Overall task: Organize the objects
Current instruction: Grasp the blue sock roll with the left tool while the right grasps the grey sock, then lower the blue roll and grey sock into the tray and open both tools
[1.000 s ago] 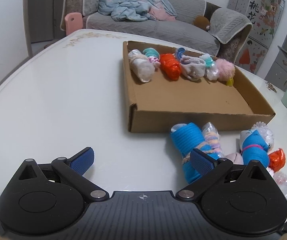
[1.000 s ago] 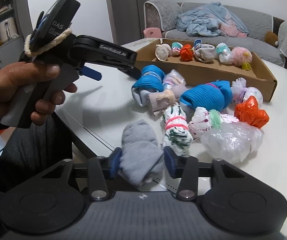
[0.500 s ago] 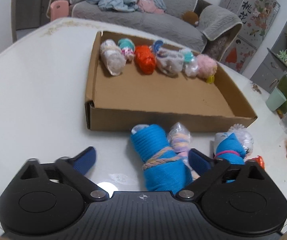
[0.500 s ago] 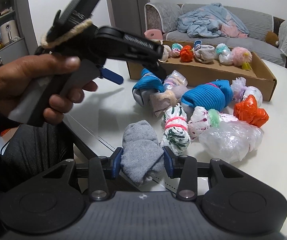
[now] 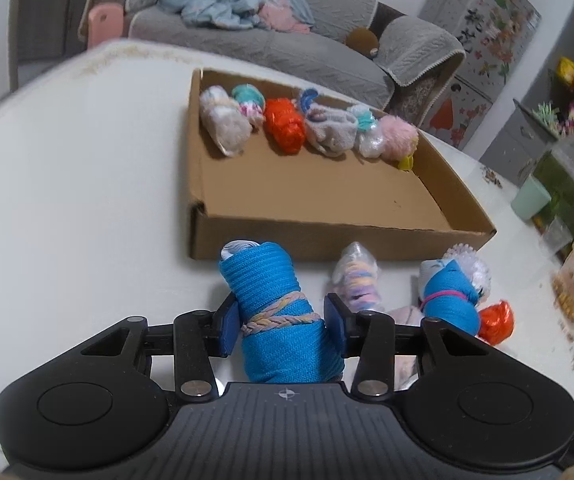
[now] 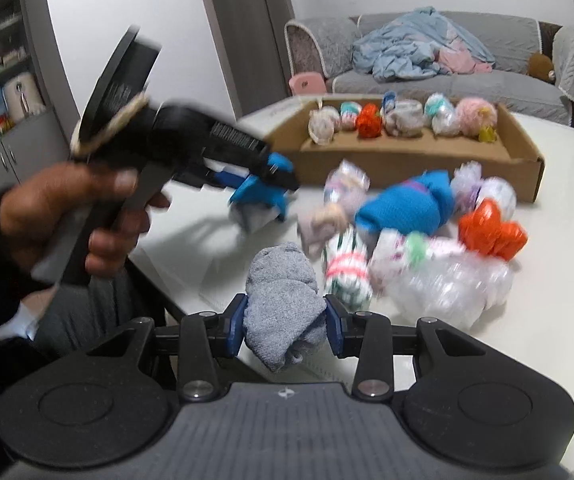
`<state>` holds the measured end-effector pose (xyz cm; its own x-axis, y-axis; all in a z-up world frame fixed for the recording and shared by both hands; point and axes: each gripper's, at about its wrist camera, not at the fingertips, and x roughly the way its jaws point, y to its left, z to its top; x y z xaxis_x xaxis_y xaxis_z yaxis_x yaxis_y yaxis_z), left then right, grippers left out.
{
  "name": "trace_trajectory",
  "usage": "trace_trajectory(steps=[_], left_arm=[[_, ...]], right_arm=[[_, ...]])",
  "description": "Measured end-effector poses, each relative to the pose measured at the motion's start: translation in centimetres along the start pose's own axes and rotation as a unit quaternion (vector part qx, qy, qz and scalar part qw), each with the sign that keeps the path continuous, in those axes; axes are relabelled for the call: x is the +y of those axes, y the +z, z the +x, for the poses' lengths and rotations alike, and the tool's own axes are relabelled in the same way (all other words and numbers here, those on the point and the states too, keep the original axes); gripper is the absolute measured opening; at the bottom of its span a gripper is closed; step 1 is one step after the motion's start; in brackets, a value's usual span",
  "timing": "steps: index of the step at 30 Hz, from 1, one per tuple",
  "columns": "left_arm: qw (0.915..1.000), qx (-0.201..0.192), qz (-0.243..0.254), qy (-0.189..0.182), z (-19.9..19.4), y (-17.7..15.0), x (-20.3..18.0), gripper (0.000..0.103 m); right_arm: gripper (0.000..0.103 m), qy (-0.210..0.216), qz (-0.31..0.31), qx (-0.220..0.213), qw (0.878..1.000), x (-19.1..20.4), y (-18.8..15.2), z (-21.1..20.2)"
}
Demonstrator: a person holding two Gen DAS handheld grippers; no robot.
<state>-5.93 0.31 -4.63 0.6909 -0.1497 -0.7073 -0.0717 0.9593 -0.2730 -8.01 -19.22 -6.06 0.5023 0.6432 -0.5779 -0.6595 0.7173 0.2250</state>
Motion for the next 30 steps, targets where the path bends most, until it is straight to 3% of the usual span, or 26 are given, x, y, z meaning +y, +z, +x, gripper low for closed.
trace_trajectory(steps=[7, 13, 19, 25, 30], left_arm=[[0.9947, -0.041, 0.089, 0.031, -2.5, 4.9, 0.0, 0.051], [0.9899, -0.035, 0.134, 0.03, 0.0, 10.7, -0.5, 0.051], [0.9882, 0.004, 0.148, 0.037, 5.3, 13.3, -0.2, 0.051], [0.9882, 0.026, 0.142, 0.051, 9.0, 11.9, 0.3, 0.051], [0.9848, 0.02, 0.161, 0.062, 9.9, 11.2, -0.2, 0.049]], right_arm=[[0.037, -0.006, -0.028, -0.058, 0.998, -1.3, 7.1, -2.1], [0.037, -0.028, -0.053, -0.074, 0.995, -3.7, 15.4, 0.7], [0.037, -0.033, -0.038, -0.027, 0.998, -5.3, 20.8, 8.7], [0.037, -0.043, -0.03, 0.04, 0.998, -5.7, 21.2, 16.5], [0.037, -0.04, -0.013, 0.079, 0.996, -6.1, 20.9, 18.5]])
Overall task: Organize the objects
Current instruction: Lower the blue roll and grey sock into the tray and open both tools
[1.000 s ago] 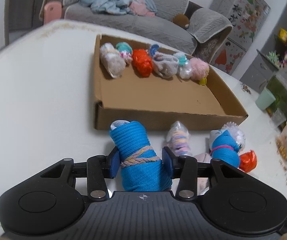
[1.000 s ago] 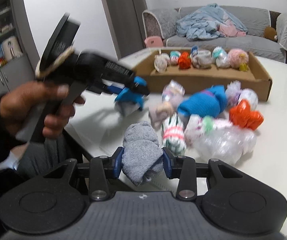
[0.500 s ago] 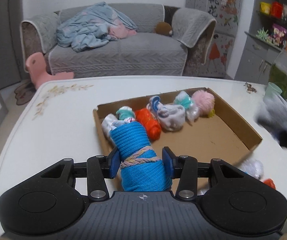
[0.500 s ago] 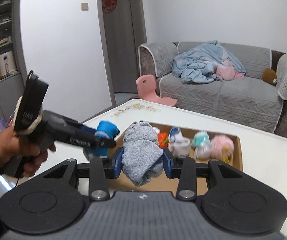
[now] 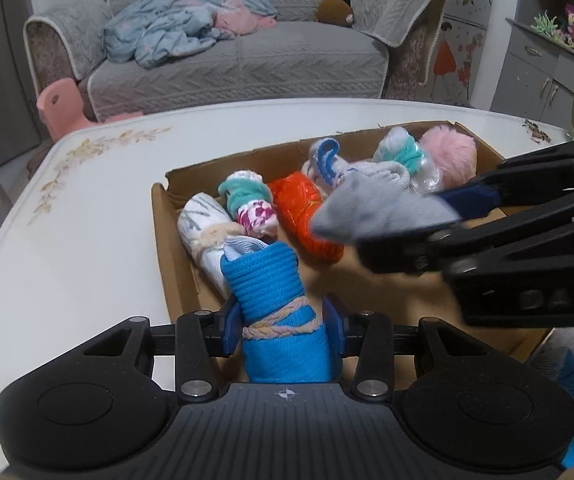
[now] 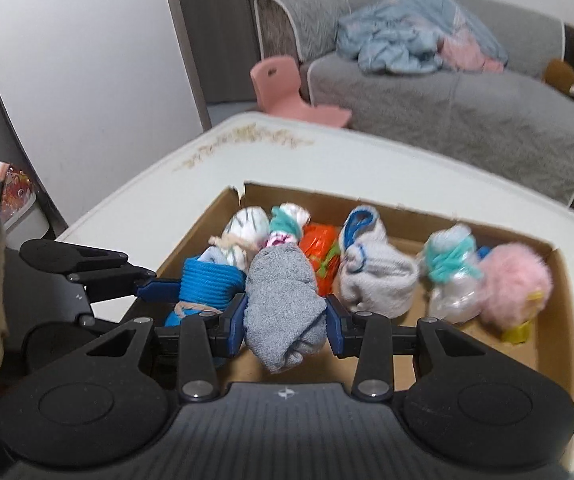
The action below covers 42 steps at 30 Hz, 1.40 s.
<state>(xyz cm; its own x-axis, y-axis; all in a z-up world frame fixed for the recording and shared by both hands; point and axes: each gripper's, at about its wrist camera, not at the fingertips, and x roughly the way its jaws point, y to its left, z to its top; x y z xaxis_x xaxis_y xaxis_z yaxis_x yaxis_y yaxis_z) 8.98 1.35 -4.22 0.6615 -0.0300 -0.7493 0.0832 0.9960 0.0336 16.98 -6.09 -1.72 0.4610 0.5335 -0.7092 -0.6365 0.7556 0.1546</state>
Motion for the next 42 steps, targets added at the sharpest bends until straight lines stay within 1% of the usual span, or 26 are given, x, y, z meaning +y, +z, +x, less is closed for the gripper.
trace_trajectory(steps=[6, 9, 14, 17, 20, 23, 24, 25, 26, 27, 34, 36, 38, 40, 42], left_arm=[[0.9998, -0.013, 0.013, 0.008, -0.2, -0.4, -0.4, 0.049], [0.9998, -0.013, 0.014, 0.011, -0.2, -0.4, -0.4, 0.05], [0.9998, -0.012, 0.01, 0.01, -0.2, -0.5, -0.2, 0.05], [0.9998, -0.011, 0.006, 0.012, -0.1, -0.6, 0.0, 0.055], [0.9999, -0.009, 0.0, 0.008, -0.1, -0.5, 0.2, 0.056], [1.0, -0.005, 0.001, 0.003, -0.1, -0.4, 0.2, 0.062], [1.0, -0.005, 0.003, 0.002, -0.2, -0.4, 0.1, 0.067], [1.0, -0.006, 0.005, 0.0, -0.3, -0.4, 0.0, 0.073], [1.0, -0.009, 0.005, -0.001, -0.4, -0.4, -0.1, 0.083], [0.9999, -0.012, 0.008, -0.002, -0.6, -0.4, -0.3, 0.084], [0.9998, -0.014, 0.015, -0.004, -1.7, 0.0, -0.4, 0.085], [0.9997, -0.014, 0.018, -0.009, -2.2, 0.2, -0.3, 0.086], [0.9993, -0.012, 0.032, -0.015, -2.8, 0.3, -0.4, 0.086], [0.9989, -0.012, 0.043, -0.016, -3.1, 0.2, -0.5, 0.088], [0.9987, -0.01, 0.046, -0.02, -3.3, 0.0, -0.5, 0.089]], right_arm=[[0.037, 0.0, 0.007, 0.025, 1.0, 0.1, -0.3, 0.9], [0.037, 0.004, 0.027, 0.041, 0.999, -0.4, -0.3, 1.7], [0.037, 0.006, 0.047, 0.051, 0.998, -0.6, -0.1, 2.3], [0.039, 0.005, 0.053, 0.055, 0.997, -0.6, -0.1, 2.4], [0.039, 0.006, 0.055, 0.057, 0.997, -0.7, 0.0, 2.5], [0.04, 0.004, 0.053, 0.059, 0.997, -0.8, 0.0, 2.3], [0.042, 0.001, 0.051, 0.057, 0.997, -0.8, 0.0, 2.2], [0.046, 0.001, 0.052, 0.056, 0.997, -0.9, 0.0, 2.1], [0.049, 0.007, 0.054, 0.055, 0.997, -1.1, 0.0, 1.9], [0.049, 0.01, 0.054, 0.054, 0.997, -1.0, 0.0, 1.9], [0.049, 0.019, 0.014, 0.041, 0.999, -0.2, 0.8, 0.8], [0.049, 0.023, -0.008, 0.041, 0.999, -0.1, 1.0, 0.1], [0.05, 0.028, -0.035, 0.043, 0.998, 0.3, 1.1, -0.2], [0.054, 0.027, -0.054, 0.047, 0.997, 0.6, 1.2, -0.5], [0.056, 0.026, -0.068, 0.049, 0.996, 0.9, 1.3, -0.6]])
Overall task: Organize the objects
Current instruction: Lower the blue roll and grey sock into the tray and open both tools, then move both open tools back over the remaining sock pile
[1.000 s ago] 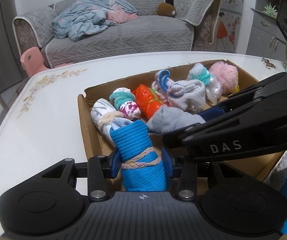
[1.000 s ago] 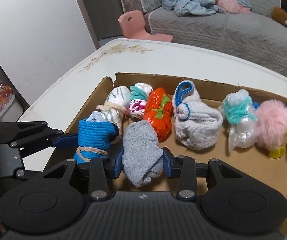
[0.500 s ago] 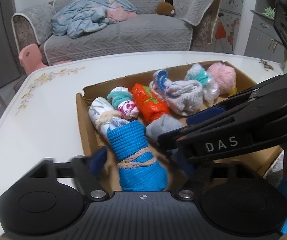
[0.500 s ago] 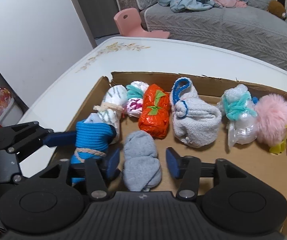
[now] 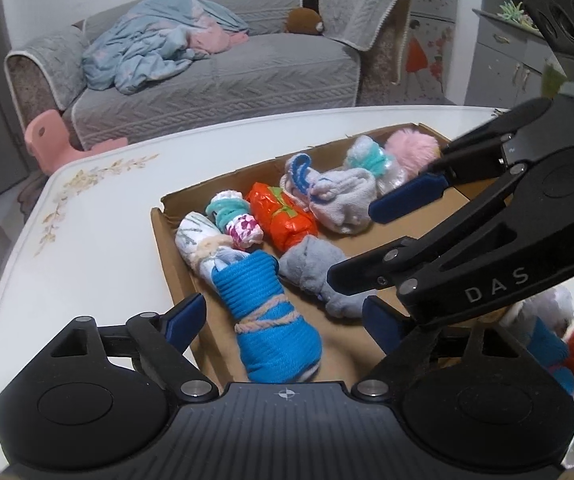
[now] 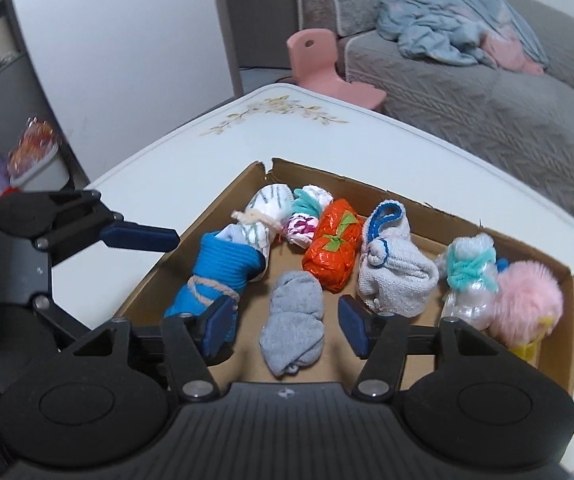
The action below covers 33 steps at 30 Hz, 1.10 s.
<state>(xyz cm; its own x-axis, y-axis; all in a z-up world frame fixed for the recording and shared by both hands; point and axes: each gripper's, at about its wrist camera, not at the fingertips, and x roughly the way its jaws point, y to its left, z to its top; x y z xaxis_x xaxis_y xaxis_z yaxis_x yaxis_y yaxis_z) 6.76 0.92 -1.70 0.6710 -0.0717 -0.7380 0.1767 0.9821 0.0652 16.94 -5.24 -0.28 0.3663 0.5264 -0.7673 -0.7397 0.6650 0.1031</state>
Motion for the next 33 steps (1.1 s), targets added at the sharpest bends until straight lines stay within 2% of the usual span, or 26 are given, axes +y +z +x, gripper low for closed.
trace_trajectory(steps=[8, 10, 14, 22, 33], left_arm=[[0.9999, 0.005, 0.013, 0.008, -1.0, -0.6, 0.1, 0.094], [0.9999, 0.005, 0.011, 0.01, -1.3, -0.6, 0.1, 0.096], [0.9999, 0.002, 0.011, 0.01, -1.9, -0.7, 0.1, 0.101], [0.9999, -0.006, 0.006, 0.011, -3.5, -1.0, 0.1, 0.103], [0.9981, -0.033, -0.05, 0.016, -6.8, -2.8, 1.1, 0.103]], right_arm=[[0.065, -0.011, -0.038, 0.013, 0.999, 0.9, 0.0, -0.4], [0.073, -0.016, -0.047, 0.017, 0.999, 1.0, -0.1, -0.7], [0.075, -0.022, -0.056, 0.02, 0.998, 1.3, -0.3, -1.3], [0.077, -0.037, -0.055, 0.011, 0.998, 1.7, -0.9, -3.0], [0.085, -0.051, -0.04, -0.023, 0.998, 2.5, -4.3, -7.2]])
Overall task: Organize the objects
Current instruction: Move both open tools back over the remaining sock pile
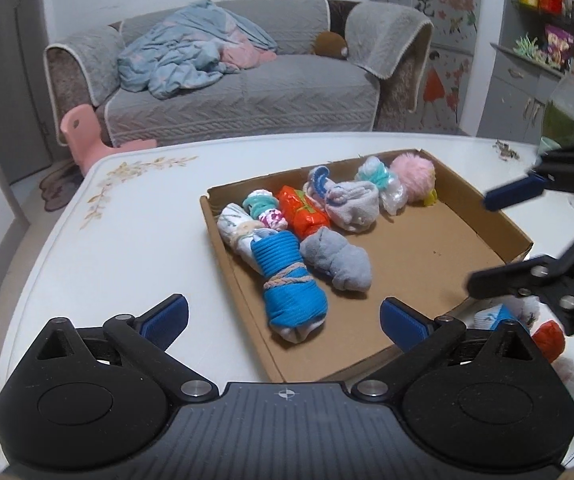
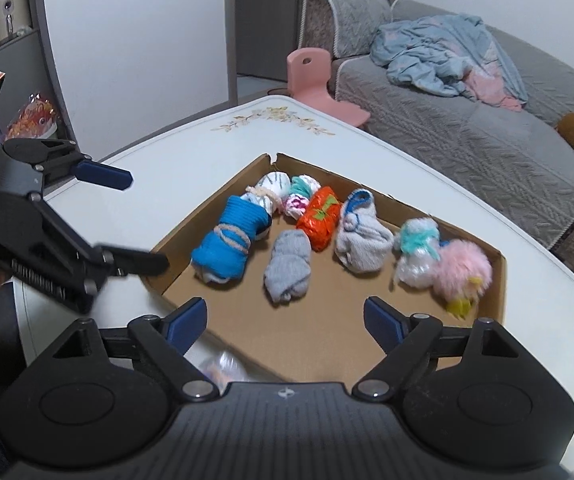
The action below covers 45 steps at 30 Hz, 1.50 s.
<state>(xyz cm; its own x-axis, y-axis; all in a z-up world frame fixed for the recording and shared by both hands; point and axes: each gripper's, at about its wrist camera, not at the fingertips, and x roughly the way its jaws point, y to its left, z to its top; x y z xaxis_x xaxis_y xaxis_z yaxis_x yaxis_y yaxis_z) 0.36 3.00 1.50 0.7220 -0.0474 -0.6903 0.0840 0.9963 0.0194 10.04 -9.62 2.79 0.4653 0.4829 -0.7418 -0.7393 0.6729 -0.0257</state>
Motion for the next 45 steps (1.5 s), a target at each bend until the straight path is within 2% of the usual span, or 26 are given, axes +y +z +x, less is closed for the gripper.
trace_trajectory(steps=[8, 14, 18, 21, 27, 32, 34, 37, 42, 45], left_arm=[[0.9997, -0.019, -0.016, -0.009, -2.8, -3.4, -0.8, 0.103], [0.9994, -0.021, -0.023, -0.017, -3.9, -7.9, -1.9, 0.103], [0.999, -0.016, -0.015, -0.039, -3.4, -10.2, -3.5, 0.103], [0.9981, -0.009, -0.016, -0.058, -2.5, -10.8, -4.6, 0.103], [0.9968, -0.003, -0.012, -0.079, -0.5, -10.3, -6.5, 0.103], [0.9953, 0.01, -0.025, -0.093, 1.5, -10.1, -6.7, 0.101], [0.995, 0.014, -0.026, -0.096, 2.0, -10.2, -6.6, 0.099], [0.9938, 0.01, -0.017, -0.109, 2.2, -10.3, -6.6, 0.089], [0.99, 0.01, -0.009, -0.14, 1.8, -10.2, -6.9, 0.064], [0.9893, 0.014, 0.001, -0.145, 1.7, -10.2, -7.4, 0.056]], right_arm=[[0.087, -0.016, 0.015, -0.012, 1.0, 0.6, -4.6, -3.6], [0.09, -0.024, 0.037, -0.021, 0.999, 1.4, -10.1, -6.0], [0.09, -0.022, 0.055, -0.023, 0.998, 2.1, -13.8, -6.4], [0.09, -0.027, 0.058, -0.023, 0.998, 2.7, -15.9, -5.8], [0.089, -0.035, 0.061, -0.027, 0.997, 2.4, -17.9, -4.4], [0.082, -0.025, 0.065, -0.047, 0.996, 2.1, -18.3, -4.2], [0.079, -0.018, 0.066, -0.05, 0.996, 2.1, -18.4, -4.2], [0.077, -0.015, 0.062, -0.053, 0.997, 2.4, -18.5, -4.2], [0.075, -0.016, 0.062, -0.063, 0.996, 2.6, -18.9, -4.8], [0.075, -0.017, 0.061, -0.065, 0.996, 2.6, -19.1, -5.1]])
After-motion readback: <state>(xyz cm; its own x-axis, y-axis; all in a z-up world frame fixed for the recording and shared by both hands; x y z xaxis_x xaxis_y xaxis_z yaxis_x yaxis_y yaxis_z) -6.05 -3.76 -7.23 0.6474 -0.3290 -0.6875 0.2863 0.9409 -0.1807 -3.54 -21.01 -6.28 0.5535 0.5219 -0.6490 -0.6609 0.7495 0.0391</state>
